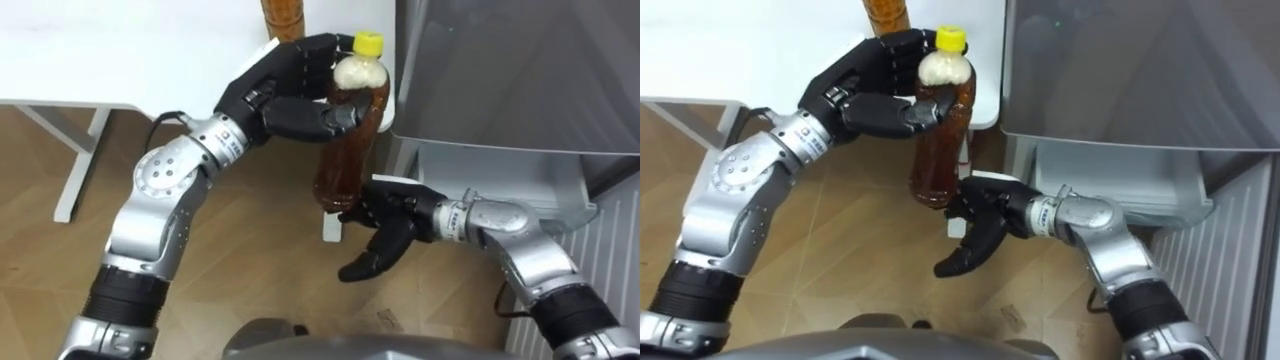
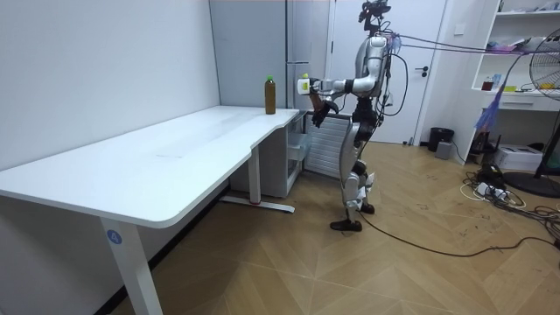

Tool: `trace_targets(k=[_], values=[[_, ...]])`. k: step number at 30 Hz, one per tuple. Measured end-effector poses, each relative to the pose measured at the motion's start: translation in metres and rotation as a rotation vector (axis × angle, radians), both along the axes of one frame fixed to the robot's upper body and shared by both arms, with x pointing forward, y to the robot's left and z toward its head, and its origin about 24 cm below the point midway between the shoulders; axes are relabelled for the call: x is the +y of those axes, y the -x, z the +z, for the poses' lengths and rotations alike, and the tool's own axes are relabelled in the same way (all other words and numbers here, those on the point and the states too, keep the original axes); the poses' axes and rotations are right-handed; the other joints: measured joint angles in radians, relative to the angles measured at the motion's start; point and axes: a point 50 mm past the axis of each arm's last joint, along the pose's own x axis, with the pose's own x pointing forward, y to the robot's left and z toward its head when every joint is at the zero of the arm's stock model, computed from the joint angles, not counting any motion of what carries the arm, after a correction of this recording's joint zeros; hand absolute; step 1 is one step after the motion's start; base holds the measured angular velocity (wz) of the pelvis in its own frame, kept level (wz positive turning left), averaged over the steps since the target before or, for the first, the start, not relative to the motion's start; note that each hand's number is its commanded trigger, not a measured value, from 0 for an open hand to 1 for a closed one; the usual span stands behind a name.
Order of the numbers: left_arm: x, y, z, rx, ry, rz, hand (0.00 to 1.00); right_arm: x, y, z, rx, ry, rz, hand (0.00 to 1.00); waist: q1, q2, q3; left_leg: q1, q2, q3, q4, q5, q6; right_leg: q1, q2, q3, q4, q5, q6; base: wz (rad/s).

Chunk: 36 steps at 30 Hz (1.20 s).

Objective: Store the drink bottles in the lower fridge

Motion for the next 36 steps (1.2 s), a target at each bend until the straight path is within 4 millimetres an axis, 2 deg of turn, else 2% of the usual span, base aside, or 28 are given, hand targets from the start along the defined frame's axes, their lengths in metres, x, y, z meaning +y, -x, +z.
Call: trace_targets(k=[5, 10, 14, 21, 29, 36], values=[[-0.001, 0.001, 0.0, 0.005, 0.01, -0.033, 1.0, 0.001, 0.004, 0.0, 0.049, -0.044, 0.04, 0.0, 0.001, -0.012, 0.0061, -0.004, 0.0, -0.004, 0.001, 0.001, 0.001, -0.009, 0.0, -0.002, 0.0, 0.0, 0.0, 0.0], [-0.004, 0.005, 0.0, 0.007, -0.019, -0.1, 1.0, 0.007, 0.009, -0.002, 0.097, -0.084, 0.063, 0.0, -0.002, -0.017, 0.0048, -0.005, -0.002, -0.007, 0.002, 0.001, 0.001, -0.008, -0.001, -0.007, 0.001, 0.0, 0.0, 0.02], [-0.007, 0.007, -0.001, 0.014, -0.021, -0.145, 1.0, 0.006, 0.019, -0.008, 0.142, -0.122, 0.045, 0.0, 0.0, -0.016, 0.0043, -0.005, -0.002, -0.01, 0.002, 0.001, 0.001, -0.007, -0.001, -0.011, 0.001, 0.0, 0.0, 0.02], [-0.018, 0.012, -0.005, 0.042, 0.011, -0.201, 1.0, 0.005, 0.024, -0.008, 0.194, -0.192, 0.03, 0.0, 0.0, -0.011, 0.0014, -0.002, -0.002, -0.007, 0.002, 0.001, 0.001, -0.001, 0.0, 0.001, 0.001, 0.0, 0.0, 0.0], [-0.033, 0.023, -0.019, 0.106, 0.005, -0.305, 1.0, 0.017, 0.036, -0.014, 0.256, -0.283, 0.008, 0.0, 0.0, -0.004, 0.0009, -0.003, 0.0, -0.005, 0.004, 0.001, 0.001, -0.007, 0.002, 0.005, 0.004, 0.0, 0.0, -0.01], [-0.029, 0.031, -0.03, 0.169, 0.022, -0.308, 1.0, 0.021, 0.044, -0.019, 0.276, -0.261, 0.007, 0.0, -0.009, 0.001, -0.0012, -0.007, 0.0, -0.005, 0.003, 0.0, 0.001, -0.013, 0.0, 0.004, 0.009, 0.0, 0.0, 0.0]])
